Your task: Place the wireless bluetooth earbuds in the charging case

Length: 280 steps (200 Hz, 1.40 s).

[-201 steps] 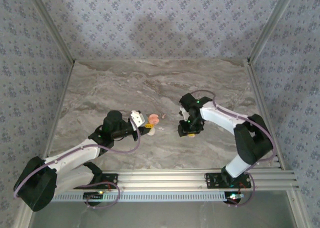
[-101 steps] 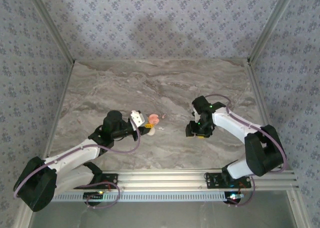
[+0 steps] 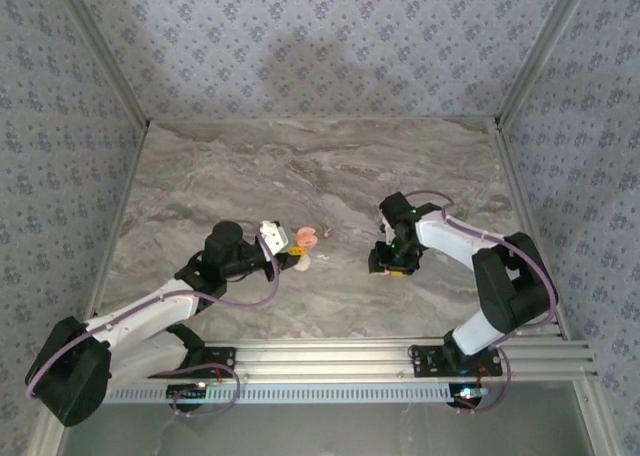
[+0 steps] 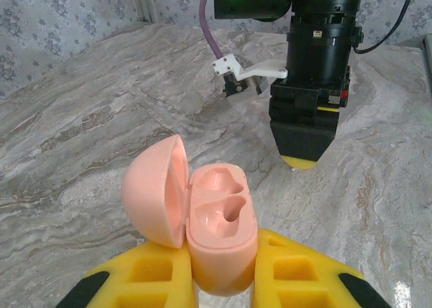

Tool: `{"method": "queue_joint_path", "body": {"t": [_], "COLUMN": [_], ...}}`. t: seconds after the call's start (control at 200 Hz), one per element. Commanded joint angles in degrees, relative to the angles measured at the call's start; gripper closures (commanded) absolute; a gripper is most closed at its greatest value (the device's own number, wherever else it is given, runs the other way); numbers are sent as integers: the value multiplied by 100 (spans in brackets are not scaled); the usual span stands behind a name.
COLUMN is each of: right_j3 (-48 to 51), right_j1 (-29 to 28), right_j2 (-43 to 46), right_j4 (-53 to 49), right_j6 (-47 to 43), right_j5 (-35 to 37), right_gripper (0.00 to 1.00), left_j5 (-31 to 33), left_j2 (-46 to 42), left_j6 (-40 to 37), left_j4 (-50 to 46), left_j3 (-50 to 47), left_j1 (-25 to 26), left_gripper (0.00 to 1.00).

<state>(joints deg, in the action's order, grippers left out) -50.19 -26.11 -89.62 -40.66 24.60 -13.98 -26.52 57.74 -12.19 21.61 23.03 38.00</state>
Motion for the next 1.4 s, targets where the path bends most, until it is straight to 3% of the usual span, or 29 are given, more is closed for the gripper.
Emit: {"method": "queue_joint_path", "body": {"t": [0.0,0.54,0.83,1.394], "right_j3": [-161,-453,-654,-702], "right_j1": [47,28,10,-167], "right_j2": [-162,-73,199,-648], "right_j4": [45,263,-779,-263], "right_j6": [-44,-210,-107,-182], "right_j5": [-67,-95,593,327], "right_gripper": [49,52,55,57], "left_j5": [33,62,52,90], "left_j2": [-145,-146,-149,-237], "left_j6": [-75,-92,-89,-102], "left_j4": [28,11,24,-42], "left_j3": [-17,-20,-16,-26], "left_j1": [19,21,16,17], "left_gripper": [86,86,86,86]}}
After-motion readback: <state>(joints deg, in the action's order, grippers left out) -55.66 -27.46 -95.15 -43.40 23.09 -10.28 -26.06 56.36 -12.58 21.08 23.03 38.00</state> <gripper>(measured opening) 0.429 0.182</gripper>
